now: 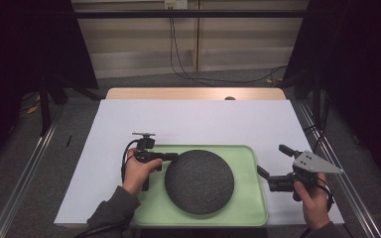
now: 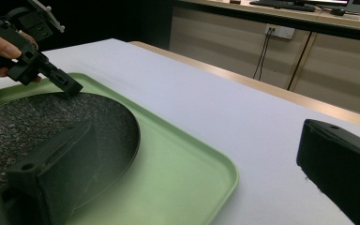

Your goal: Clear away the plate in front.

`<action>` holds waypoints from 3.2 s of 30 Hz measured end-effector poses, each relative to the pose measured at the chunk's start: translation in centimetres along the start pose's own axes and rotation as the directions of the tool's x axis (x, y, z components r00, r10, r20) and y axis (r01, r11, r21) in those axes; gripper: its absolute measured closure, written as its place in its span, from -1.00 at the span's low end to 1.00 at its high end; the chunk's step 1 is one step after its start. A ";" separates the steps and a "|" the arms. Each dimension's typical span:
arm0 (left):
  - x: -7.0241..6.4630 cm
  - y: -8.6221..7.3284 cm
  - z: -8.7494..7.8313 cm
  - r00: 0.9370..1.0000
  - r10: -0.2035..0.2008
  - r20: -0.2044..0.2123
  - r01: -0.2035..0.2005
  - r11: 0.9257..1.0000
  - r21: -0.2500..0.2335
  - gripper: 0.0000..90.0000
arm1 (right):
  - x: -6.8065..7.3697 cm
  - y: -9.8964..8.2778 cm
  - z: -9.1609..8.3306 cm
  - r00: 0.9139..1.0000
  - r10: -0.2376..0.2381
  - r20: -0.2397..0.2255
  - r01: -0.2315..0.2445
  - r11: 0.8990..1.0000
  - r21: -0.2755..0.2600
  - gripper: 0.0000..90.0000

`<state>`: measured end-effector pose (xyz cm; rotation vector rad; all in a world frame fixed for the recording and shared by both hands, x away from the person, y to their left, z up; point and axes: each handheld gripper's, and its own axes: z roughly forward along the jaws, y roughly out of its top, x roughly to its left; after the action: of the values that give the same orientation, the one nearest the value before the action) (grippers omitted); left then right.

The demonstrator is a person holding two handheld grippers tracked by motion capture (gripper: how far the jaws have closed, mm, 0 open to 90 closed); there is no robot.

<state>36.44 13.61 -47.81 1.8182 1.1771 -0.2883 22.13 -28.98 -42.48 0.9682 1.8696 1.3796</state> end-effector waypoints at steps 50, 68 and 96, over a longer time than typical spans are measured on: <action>-0.8 1.1 -4.0 0.985 0.159 -0.066 -0.169 0.969 -0.181 -0.69 | 0.0 -0.1 -0.1 1.000 -0.004 -0.013 0.004 1.000 0.010 -1.00; 0.0 0.7 -6.5 0.955 0.295 -0.034 -0.294 0.925 -0.242 -0.89 | 0.0 -0.1 0.2 1.000 -0.008 -0.019 0.009 1.000 0.017 -1.00; 3.0 0.5 -10.3 0.942 0.322 -0.100 -0.337 0.898 -0.284 -0.90 | -0.2 -0.1 0.4 1.000 -0.004 -0.024 0.005 1.000 0.026 -1.00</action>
<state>35.66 23.53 -43.68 1.7255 0.8695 0.1273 22.52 -28.97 -42.69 0.9630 1.9107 1.3734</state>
